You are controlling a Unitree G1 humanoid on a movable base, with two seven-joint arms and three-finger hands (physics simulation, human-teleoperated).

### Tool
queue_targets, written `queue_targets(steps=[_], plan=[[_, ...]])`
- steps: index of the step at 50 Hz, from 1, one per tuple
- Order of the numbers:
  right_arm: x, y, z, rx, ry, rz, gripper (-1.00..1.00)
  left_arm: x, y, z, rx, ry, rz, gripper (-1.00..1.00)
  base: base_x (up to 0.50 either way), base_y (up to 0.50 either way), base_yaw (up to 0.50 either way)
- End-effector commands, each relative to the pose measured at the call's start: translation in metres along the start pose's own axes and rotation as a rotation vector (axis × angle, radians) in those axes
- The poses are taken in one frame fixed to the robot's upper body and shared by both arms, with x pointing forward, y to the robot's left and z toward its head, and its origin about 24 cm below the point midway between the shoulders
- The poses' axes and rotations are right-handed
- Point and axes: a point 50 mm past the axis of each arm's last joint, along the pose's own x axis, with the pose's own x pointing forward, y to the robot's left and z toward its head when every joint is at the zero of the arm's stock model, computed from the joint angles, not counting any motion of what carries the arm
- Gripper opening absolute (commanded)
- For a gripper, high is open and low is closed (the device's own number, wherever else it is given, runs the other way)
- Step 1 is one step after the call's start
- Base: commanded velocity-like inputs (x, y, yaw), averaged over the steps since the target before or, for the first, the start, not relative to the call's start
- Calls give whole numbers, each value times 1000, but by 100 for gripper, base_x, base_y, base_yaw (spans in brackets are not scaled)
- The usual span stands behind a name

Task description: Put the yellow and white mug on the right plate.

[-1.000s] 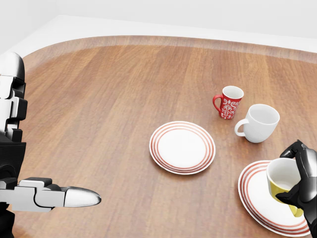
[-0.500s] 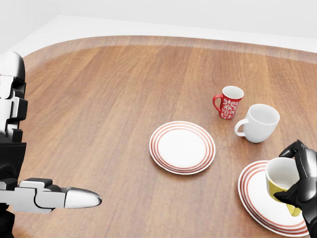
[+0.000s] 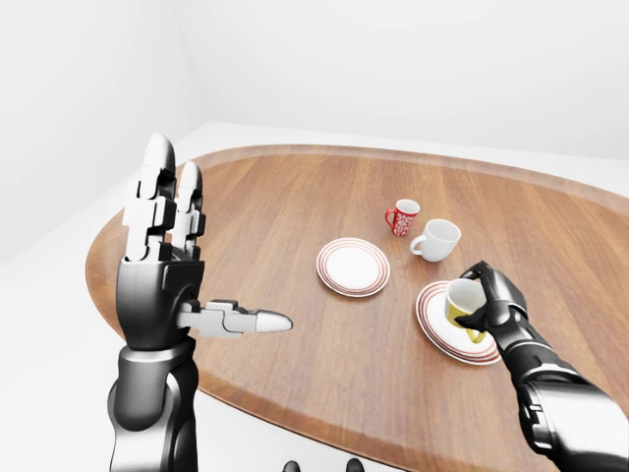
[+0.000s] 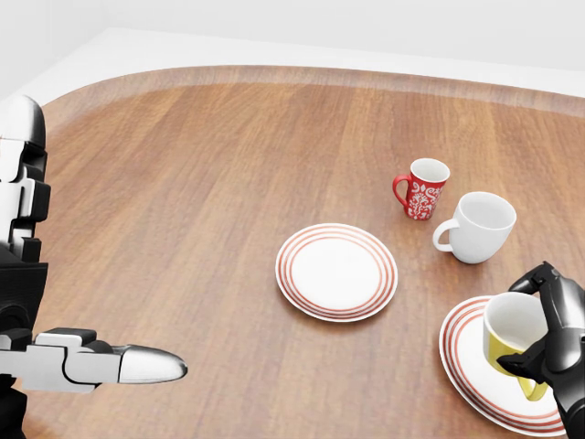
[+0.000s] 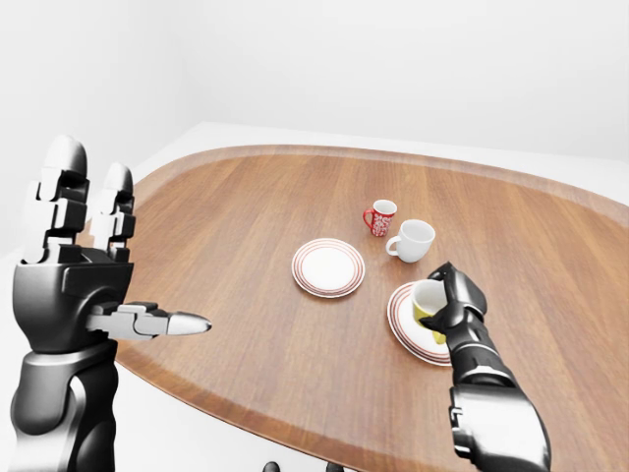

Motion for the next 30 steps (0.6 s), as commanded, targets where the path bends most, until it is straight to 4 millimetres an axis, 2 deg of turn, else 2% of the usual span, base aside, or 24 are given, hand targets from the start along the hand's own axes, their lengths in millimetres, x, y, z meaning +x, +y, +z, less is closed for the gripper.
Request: queue_targets(steps=[1, 19, 20, 21, 30], plan=[[0, -1, 1, 21, 2, -10, -100, 0, 0, 0, 1, -2, 0, 100, 0, 0, 0], [1, -1, 1, 26, 2, -8, -100, -1, 0, 1, 0, -3, -3, 100, 0, 0, 0], [0, 0, 1, 32, 5, -2, 87, -1, 0, 1, 1, -2, -2, 100, 0, 0, 0], [0, 1, 2, 36, 6, 0, 100, -1, 0, 1, 0, 0, -3, 100, 0, 0, 0], [0, 2, 2, 30, 3, 6, 100, 0, -1, -1, -1, 5, -2, 100, 0, 0, 0]])
